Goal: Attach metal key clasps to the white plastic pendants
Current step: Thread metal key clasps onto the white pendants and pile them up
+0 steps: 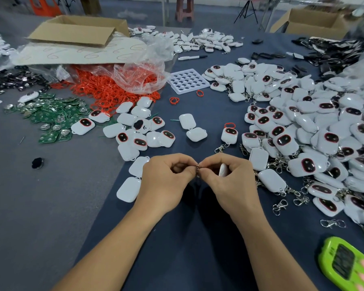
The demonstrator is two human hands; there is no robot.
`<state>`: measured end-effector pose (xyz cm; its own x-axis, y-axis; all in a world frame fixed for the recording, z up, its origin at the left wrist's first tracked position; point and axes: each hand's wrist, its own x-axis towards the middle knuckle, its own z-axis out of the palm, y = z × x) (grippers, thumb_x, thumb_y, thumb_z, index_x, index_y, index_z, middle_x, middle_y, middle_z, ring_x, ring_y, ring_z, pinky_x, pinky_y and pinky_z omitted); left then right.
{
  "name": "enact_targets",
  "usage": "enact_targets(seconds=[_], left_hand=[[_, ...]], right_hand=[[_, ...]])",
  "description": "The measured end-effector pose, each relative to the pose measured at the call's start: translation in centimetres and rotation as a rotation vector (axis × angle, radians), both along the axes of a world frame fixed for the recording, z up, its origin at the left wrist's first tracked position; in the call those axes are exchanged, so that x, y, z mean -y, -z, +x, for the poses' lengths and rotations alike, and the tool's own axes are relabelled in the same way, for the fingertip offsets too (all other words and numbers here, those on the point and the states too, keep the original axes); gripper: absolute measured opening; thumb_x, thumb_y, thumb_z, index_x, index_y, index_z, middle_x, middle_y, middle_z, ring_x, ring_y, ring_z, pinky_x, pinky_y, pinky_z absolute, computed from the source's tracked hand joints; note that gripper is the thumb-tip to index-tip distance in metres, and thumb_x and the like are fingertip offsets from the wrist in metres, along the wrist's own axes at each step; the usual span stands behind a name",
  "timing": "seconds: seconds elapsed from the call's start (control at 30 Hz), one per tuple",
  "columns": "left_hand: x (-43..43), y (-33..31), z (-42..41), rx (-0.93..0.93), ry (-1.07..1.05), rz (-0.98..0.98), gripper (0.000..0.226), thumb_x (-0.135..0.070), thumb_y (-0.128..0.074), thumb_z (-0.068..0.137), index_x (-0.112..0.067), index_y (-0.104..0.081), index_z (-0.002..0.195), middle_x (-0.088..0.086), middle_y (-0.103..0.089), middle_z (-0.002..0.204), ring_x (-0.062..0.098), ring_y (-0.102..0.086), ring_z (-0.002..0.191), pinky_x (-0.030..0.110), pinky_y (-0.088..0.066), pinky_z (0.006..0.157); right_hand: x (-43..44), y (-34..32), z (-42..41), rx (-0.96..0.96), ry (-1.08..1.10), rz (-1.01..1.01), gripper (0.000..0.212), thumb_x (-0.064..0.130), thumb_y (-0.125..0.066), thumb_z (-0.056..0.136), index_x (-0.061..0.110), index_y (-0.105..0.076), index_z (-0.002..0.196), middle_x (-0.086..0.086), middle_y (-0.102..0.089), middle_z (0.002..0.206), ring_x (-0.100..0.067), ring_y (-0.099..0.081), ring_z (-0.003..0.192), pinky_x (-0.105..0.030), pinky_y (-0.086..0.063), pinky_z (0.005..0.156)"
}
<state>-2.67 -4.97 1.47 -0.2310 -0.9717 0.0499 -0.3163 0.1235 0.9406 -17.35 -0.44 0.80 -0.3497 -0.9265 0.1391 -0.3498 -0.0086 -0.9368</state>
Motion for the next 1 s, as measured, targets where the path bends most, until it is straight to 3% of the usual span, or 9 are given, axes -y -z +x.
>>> enact_targets(seconds=[0.13, 0.4, 0.83, 0.9, 1.0], left_hand=[[0.13, 0.06, -0.10, 0.006, 0.017, -0.006, 0.029, -0.014, -0.077, 0.083, -0.042, -0.077, 0.075, -0.018, -0.070, 0.064, -0.005, -0.060, 0.057, 0.006, -0.043, 0.055], [-0.18, -0.03, 0.16, 0.000, 0.071, 0.007, 0.027, -0.015, -0.076, 0.081, -0.041, -0.076, 0.077, -0.014, -0.075, 0.072, 0.003, -0.070, 0.065, 0.015, -0.053, 0.060], [-0.81, -0.27, 0.35, 0.059, 0.077, 0.004, 0.020, -0.015, -0.074, 0.076, -0.034, -0.075, 0.071, -0.010, -0.072, 0.066, 0.002, -0.060, 0.054, 0.011, -0.045, 0.051], [-0.77, -0.41, 0.29, 0.053, 0.082, 0.010, 0.018, -0.016, -0.072, 0.075, -0.033, -0.075, 0.070, -0.009, -0.071, 0.064, 0.001, -0.057, 0.052, 0.011, -0.043, 0.050], [-0.80, -0.54, 0.01, 0.048, -0.035, -0.040, 0.014, -0.022, -0.071, 0.071, -0.035, -0.074, 0.070, -0.014, -0.069, 0.062, 0.000, -0.058, 0.053, 0.008, -0.041, 0.051]], right_hand=[[0.06, 0.05, -0.01, 0.026, 0.022, -0.008, 0.015, 0.021, -0.074, 0.077, 0.035, -0.077, 0.079, 0.003, -0.074, 0.074, -0.027, -0.069, 0.075, -0.035, -0.060, 0.071], [-0.03, -0.07, -0.17, 0.052, -0.007, -0.028, 0.029, -0.001, -0.072, 0.084, 0.026, -0.078, 0.076, 0.011, -0.076, 0.074, -0.002, -0.071, 0.072, -0.010, -0.050, 0.066], [-0.45, -0.61, -0.85, 0.026, -0.114, 0.017, 0.027, 0.000, -0.071, 0.084, 0.025, -0.078, 0.075, 0.008, -0.074, 0.071, -0.005, -0.062, 0.065, -0.016, -0.049, 0.061], [-0.41, -0.52, -0.85, 0.025, -0.125, 0.026, 0.023, 0.005, -0.072, 0.083, 0.027, -0.078, 0.076, 0.007, -0.074, 0.072, -0.007, -0.064, 0.066, -0.018, -0.050, 0.061], [-0.09, -0.35, -0.72, 0.044, -0.022, 0.087, 0.006, 0.031, -0.074, 0.078, 0.027, -0.077, 0.075, 0.003, -0.072, 0.069, -0.018, -0.064, 0.064, -0.037, -0.054, 0.063]])
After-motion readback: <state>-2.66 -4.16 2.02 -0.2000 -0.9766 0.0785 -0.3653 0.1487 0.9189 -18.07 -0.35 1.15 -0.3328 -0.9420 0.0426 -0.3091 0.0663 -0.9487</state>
